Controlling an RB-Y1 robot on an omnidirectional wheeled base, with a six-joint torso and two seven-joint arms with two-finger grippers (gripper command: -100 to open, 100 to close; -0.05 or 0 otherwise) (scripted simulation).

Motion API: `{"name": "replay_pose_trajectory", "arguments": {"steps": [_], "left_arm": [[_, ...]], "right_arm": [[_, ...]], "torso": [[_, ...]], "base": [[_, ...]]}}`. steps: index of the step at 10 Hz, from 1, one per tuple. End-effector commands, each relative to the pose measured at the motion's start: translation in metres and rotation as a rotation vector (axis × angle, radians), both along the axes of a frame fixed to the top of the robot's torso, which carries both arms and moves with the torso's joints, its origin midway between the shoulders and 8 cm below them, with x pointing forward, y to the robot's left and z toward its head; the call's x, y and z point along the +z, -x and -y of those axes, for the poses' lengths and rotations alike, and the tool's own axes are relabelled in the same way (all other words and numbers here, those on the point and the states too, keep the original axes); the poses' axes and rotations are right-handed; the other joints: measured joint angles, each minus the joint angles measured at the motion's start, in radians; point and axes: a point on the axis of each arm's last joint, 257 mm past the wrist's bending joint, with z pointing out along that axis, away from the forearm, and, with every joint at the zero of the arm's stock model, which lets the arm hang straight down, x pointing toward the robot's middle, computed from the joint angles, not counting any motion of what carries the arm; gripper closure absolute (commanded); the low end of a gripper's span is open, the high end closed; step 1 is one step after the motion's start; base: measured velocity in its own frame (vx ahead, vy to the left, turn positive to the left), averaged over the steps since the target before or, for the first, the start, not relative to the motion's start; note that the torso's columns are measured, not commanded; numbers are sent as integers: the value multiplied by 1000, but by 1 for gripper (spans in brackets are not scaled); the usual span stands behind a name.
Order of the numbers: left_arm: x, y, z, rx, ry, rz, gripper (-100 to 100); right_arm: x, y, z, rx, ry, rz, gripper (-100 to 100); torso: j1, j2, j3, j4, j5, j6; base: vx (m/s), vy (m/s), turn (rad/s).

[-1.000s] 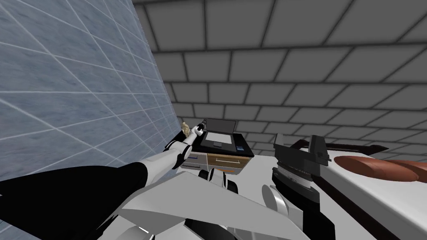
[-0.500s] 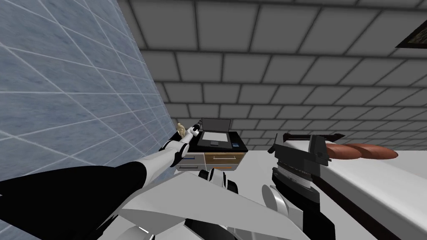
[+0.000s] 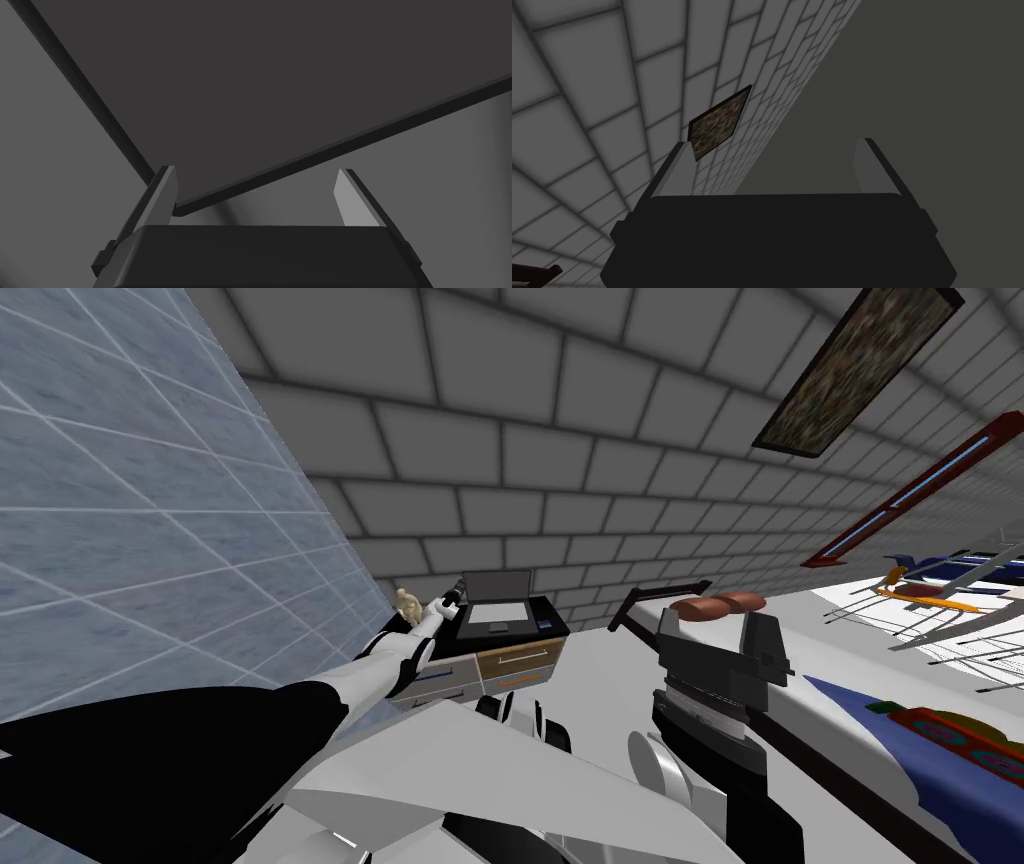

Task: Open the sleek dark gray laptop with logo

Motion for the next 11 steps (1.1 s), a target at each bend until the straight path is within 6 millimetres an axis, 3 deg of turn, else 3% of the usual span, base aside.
{"name": "replay_pose_trajectory", "arguments": {"steps": [1,2,3,5,6,7,8,10,11], "left_arm": [[-2,5,-23,27,-15,-13,-100],[-18,32,-66,96,15,-28,-100],[-16,41,-82,115,2,-33,-100],[-14,44,-91,125,-7,-37,-100],[-23,78,-135,197,11,-39,-100],[28,60,-131,176,-31,40,-100],[42,62,-142,184,-51,52,-100],[69,54,-132,154,-74,108,-100],[71,52,-130,147,-74,119,-100]], "right_arm": [[0,0,0,0,0,0,0],[0,0,0,0,0,0,0],[0,0,0,0,0,0,0],[0,0,0,0,0,0,0],[0,0,0,0,0,0,0],[0,0,0,0,0,0,0],[0,0,0,0,0,0,0],[0,0,0,0,0,0,0],[0,0,0,0,0,0,0]], "torso": [[1,-2,-1,-1,1,0],[0,-1,-1,-1,1,0],[-1,3,2,0,1,1],[0,1,1,0,1,0],[0,0,0,-1,1,0],[-1,3,2,0,1,1],[-2,3,2,1,-1,2],[1,0,0,0,1,0],[1,0,0,-1,1,0]], "base": [[10,6,30],[-35,-14,-311],[-61,-22,-402],[-23,-7,-106],[-45,-22,-332],[-52,-31,-405],[-23,-12,-174],[-1,1,19],[0,0,0]]}}
